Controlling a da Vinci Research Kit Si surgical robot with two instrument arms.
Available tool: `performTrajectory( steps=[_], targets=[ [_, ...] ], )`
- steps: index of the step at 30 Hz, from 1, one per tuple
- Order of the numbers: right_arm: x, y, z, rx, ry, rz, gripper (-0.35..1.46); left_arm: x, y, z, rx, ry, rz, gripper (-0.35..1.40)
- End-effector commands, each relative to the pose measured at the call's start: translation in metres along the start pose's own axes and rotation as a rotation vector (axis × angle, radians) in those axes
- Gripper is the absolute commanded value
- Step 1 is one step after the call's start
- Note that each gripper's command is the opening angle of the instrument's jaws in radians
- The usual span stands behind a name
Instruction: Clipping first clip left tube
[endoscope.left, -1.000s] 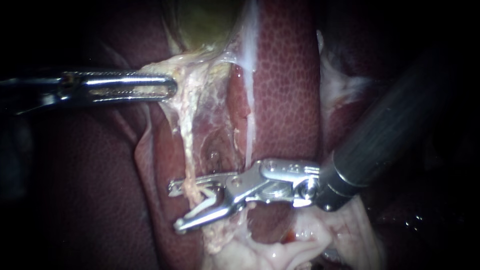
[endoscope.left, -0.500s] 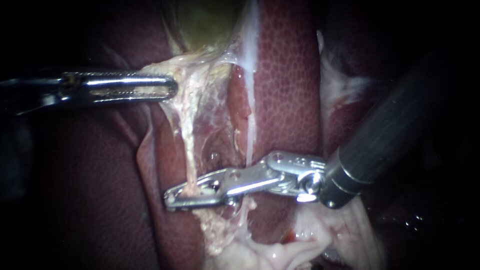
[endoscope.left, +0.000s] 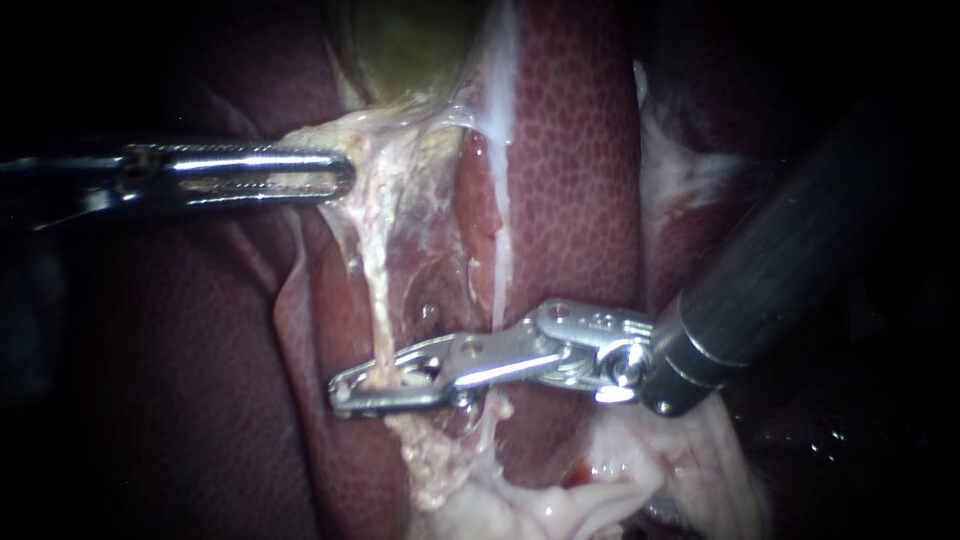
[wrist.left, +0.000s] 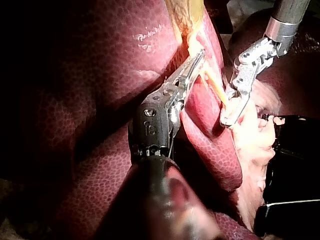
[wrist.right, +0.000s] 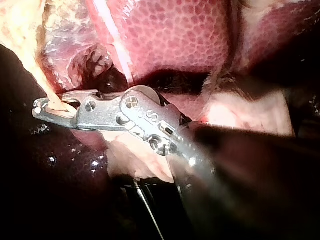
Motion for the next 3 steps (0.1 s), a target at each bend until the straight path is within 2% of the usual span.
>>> performTrajectory(
  steps=[1,3],
  targets=[
    [-0.0001,0.0001,0.0,0.0,0.0,0.0,-0.35,0.0,0.0,0.0,0.0,0.0,0.0,-0.35],
    [-0.0001,0.0001,0.0,0.001,0.0,0.0,-0.35,0.0,0.0,0.0,0.0,0.0,0.0,-0.35]
  ],
)
